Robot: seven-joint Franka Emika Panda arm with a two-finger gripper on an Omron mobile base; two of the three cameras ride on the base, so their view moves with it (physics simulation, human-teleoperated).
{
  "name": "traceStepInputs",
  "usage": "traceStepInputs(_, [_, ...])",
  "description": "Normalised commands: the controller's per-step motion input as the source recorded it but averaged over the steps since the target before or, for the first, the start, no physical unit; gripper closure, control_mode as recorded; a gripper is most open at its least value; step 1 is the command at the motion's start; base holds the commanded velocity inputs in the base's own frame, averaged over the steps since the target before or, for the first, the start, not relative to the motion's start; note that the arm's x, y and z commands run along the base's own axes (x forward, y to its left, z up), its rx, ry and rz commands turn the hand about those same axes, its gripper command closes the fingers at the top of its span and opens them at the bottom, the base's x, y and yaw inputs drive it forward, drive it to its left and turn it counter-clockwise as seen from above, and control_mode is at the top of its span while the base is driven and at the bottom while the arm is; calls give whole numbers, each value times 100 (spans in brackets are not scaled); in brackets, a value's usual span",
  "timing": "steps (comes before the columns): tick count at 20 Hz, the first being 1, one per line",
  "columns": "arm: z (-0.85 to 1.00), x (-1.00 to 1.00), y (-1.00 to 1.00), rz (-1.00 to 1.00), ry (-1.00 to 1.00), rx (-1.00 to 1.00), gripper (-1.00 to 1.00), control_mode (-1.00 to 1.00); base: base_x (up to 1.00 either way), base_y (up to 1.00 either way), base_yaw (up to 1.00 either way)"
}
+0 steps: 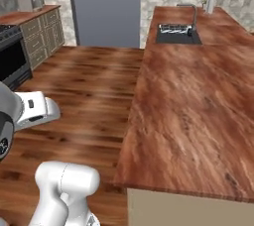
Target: There is a bowl on the dining counter. Grab a lemon wedge from the fridge and place it in the bowl. Then get the liquor bottle and glass cup from the cabinet and place them next to the bowl.
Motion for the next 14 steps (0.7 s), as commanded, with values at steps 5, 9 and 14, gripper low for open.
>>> traceStepInputs(5, [0,0,0,0,0,0,-100,100,4,100,0])
traceStepInputs(9, [0,0,0,0,0,0,-100,100,47,100,0])
traceStepInputs(14, [0,0,0,0,0,0,-100,100,99,100,-3])
